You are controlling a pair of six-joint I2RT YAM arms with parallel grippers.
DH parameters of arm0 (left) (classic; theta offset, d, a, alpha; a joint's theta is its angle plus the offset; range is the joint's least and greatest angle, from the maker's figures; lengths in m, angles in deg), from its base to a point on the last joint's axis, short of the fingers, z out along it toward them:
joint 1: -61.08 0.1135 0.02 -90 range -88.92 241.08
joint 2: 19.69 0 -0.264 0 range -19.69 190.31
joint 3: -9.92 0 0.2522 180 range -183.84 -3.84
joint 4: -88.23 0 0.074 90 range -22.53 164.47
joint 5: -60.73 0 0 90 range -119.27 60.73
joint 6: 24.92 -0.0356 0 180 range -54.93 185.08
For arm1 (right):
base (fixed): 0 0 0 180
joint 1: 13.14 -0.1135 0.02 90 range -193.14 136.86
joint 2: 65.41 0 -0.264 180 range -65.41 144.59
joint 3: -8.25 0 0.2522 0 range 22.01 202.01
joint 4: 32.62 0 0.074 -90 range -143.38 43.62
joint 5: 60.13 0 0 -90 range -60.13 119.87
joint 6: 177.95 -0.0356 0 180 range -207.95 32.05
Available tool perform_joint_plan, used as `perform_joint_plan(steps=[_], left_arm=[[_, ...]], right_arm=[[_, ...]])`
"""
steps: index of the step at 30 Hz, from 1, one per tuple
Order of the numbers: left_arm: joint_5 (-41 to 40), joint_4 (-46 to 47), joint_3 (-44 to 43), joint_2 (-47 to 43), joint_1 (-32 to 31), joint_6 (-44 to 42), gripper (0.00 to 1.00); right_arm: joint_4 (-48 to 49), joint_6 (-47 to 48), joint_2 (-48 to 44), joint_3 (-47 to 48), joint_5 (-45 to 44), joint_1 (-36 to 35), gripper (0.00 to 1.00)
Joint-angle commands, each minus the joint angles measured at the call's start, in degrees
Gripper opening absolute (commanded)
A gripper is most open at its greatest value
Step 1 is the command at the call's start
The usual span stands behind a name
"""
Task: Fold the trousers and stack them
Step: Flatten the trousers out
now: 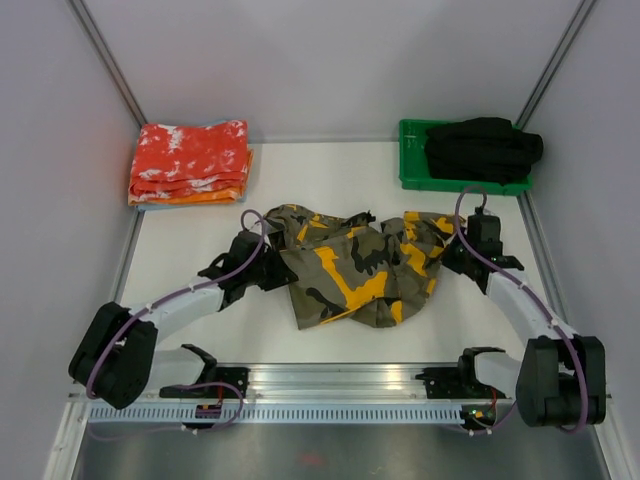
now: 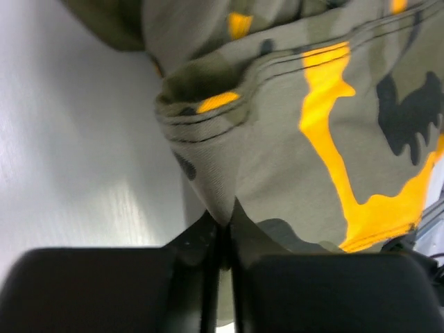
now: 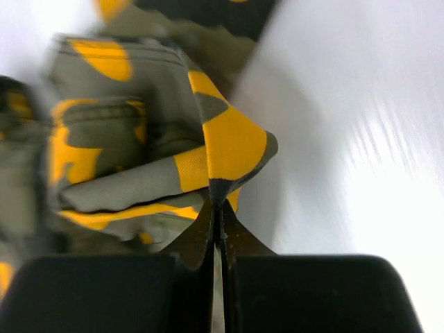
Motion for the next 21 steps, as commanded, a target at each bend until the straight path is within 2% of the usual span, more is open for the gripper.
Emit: perform_joint_plan(steps=[1,2,7,10,13,15,16,17,18,19,21], left_arm=[[1.63,3.78,-4.1,-2.59,-0.34,-1.11,0.06],[0.93,2.29,-5.43,-3.2,-0.34,-1.64,0.02],[-5.66,-11.13,-17.88,-8.65,-0.34,-9.63,0.02],[-10.32,-17.04,-24.48,-14.71,-0.25,-13.32,0.02],[-16.82,-21.7,-27.84,-20.85,-0.25,-13.95,0.02],[-20.43,-24.26,-27.77,-22.8,-0.25,-12.98,0.21],[-20.96,-26.27,-27.24,-24.46,-0.25,-12.63,0.35],[-21.75,-27.25,-26.63,-25.09,-0.25,-12.45,0.82],[-22.02,-28.48,-25.67,-25.44,-0.25,-12.1,0.96],[-22.19,-29.62,-25.48,-25.79,-0.25,-11.67,1.0],[-19.92,-32.18,-25.65,-26.24,-0.25,-11.75,1.0]], right_arm=[[-4.86,3.58,-6.89,13.03,2.4,-0.17,0.0],[-6.0,4.2,-8.3,15.34,2.31,-0.17,0.0],[-13.39,6.67,-12.62,32.02,4.24,-0.08,0.0],[-16.99,7.28,-13.23,38.36,5.74,-0.08,0.0],[-18.58,7.2,-15.34,39.27,4.6,-0.08,0.0],[-20.25,6.58,-17.27,36.39,3.11,-0.08,0.0],[-20.69,6.41,-18.06,34.46,2.75,-0.17,0.0],[-21.22,6.15,-19.46,32.44,2.66,-0.08,0.0],[-21.48,5.27,-20.26,27.8,2.83,-0.17,0.0],[-21.83,4.83,-20.88,25.41,3.45,-0.08,0.0],[-22.36,3.08,-23.95,18.05,4.77,-0.17,0.0]])
